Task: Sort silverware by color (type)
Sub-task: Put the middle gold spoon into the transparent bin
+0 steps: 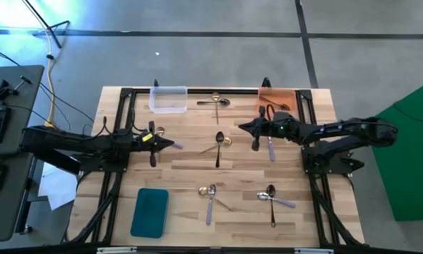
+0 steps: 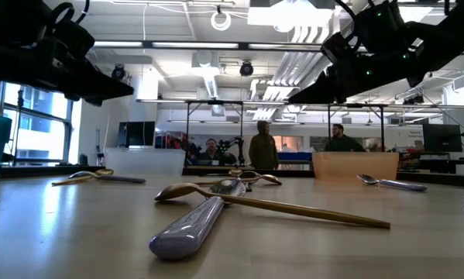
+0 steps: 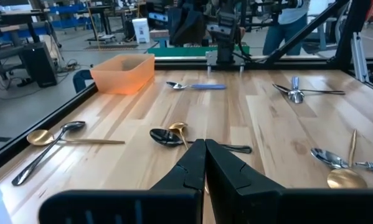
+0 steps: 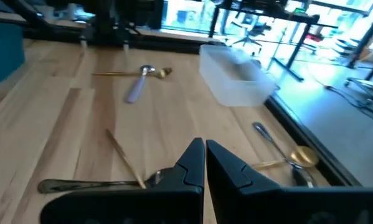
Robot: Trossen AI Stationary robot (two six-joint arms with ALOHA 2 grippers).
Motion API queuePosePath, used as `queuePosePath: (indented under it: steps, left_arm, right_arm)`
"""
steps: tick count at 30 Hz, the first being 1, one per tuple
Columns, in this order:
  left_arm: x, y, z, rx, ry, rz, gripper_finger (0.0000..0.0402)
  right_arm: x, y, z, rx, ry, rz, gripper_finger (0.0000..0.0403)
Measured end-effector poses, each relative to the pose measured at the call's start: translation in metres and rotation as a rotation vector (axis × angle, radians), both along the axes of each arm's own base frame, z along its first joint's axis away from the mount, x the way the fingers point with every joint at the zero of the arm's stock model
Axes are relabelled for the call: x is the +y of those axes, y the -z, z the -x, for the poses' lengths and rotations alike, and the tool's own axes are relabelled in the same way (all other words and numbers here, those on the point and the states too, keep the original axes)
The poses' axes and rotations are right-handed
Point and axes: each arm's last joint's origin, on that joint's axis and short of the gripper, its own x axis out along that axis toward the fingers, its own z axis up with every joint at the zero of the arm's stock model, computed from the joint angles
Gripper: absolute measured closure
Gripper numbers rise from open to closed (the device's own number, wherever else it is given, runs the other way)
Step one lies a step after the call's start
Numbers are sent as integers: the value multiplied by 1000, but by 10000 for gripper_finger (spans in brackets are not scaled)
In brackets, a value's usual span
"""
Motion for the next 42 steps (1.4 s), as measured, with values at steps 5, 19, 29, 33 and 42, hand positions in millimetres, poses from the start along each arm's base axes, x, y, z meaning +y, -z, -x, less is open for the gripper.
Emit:
queuePosePath:
  steps: [5,19,29,33,42]
  left_arm:
    - [0,-1,-9,39,5,9,399]
    - [3,-20,-66,160,17,-45,399]
    - [21,-11,-109,270,-34,-19,399]
    - [32,-9,-117,274,-35,61,399]
    - [51,-18,-123,230,-80,203,395]
  right_arm:
    - [-1,9,-8,-15,-44,-1,403]
    - [0,6,-13,-77,-31,30,403]
    - [-21,1,-7,-108,91,77,403]
    - [-32,-1,-3,-129,139,82,403]
    - [-49,-8,4,-211,222,70,403]
